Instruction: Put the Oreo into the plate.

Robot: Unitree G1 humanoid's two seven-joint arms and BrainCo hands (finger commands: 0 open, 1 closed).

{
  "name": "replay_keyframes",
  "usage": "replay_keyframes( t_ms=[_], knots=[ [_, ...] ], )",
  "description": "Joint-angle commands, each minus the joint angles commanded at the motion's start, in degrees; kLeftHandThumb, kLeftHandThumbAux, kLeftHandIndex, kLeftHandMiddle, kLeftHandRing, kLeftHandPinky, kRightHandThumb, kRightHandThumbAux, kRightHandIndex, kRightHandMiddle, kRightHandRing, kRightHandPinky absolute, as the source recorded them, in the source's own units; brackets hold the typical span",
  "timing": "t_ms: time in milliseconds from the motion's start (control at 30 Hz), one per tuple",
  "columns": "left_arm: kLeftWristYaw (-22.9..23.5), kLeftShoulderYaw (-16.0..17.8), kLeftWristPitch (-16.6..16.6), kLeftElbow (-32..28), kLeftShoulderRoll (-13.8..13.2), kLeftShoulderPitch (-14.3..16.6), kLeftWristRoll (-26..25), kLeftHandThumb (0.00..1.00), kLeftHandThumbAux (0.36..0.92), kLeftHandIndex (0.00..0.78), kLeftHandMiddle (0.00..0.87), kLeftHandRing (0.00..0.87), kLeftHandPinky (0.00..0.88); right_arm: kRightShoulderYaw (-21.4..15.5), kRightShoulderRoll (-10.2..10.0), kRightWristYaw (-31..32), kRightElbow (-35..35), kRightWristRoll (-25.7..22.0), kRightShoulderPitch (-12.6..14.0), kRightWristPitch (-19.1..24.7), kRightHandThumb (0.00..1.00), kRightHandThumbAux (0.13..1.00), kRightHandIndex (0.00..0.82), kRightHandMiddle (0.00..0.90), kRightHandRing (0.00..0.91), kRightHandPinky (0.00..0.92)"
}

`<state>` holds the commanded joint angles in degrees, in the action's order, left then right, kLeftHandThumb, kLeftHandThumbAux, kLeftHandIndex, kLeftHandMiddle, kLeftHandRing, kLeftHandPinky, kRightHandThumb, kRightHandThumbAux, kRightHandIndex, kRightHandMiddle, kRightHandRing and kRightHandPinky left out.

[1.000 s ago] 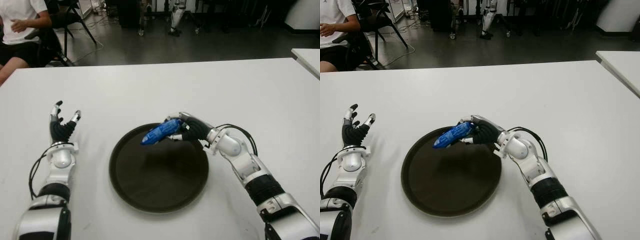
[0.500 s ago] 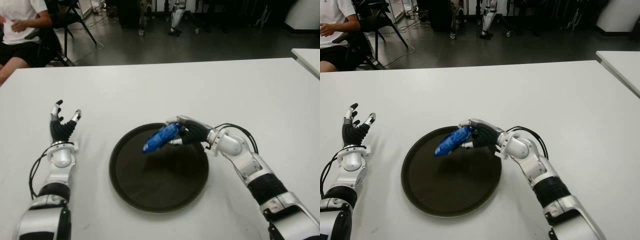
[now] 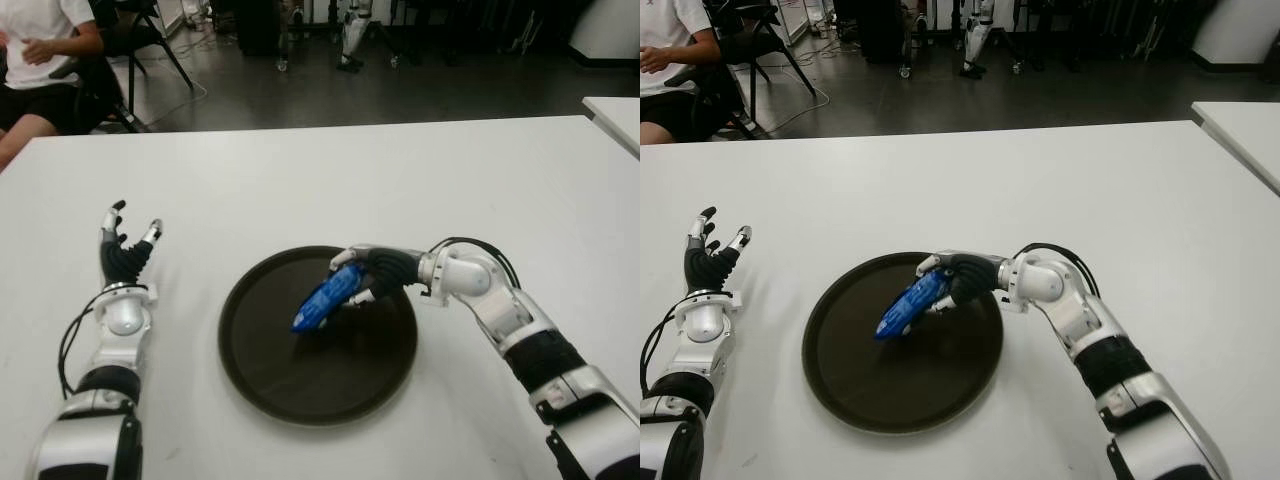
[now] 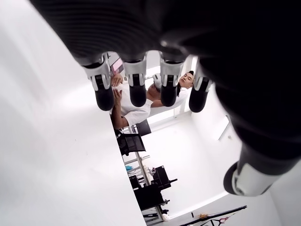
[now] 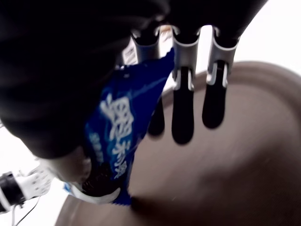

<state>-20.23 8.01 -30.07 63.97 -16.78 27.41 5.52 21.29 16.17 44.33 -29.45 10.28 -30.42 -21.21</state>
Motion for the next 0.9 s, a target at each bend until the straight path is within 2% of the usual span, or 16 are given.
replay_keyframes(
  t_ms=[300, 467, 900],
  knots=[
    [0.1, -0.2, -1.0, 0.1, -0.2, -0.1, 0.4, 0.000, 0.595, 0.000, 0.000, 0.000, 0.000, -0.8, -0.8, 4.0, -3.6, -4.0, -1.5, -0.6, 0.000, 0.714, 0.053, 0.068, 0.052, 0.043],
    [0.4, 0.4, -0.6, 0.3, 0.1, 0.1, -0.3, 0.000, 0.607, 0.000, 0.000, 0.000, 0.000, -0.8, -0.9, 4.8, -5.8, -4.4, -2.2, -1.4, 0.000, 0.754, 0.058, 0.074, 0.059, 0.051],
    [0.2, 0.3, -0.6, 0.5, -0.1, 0.2, -0.2, 0.000, 0.592, 0.000, 0.000, 0.000, 0.000, -1.4, -1.3, 5.1, -7.6, -4.7, -2.9, -2.4, 0.000, 0.746, 0.060, 0.075, 0.061, 0.050]
  ],
)
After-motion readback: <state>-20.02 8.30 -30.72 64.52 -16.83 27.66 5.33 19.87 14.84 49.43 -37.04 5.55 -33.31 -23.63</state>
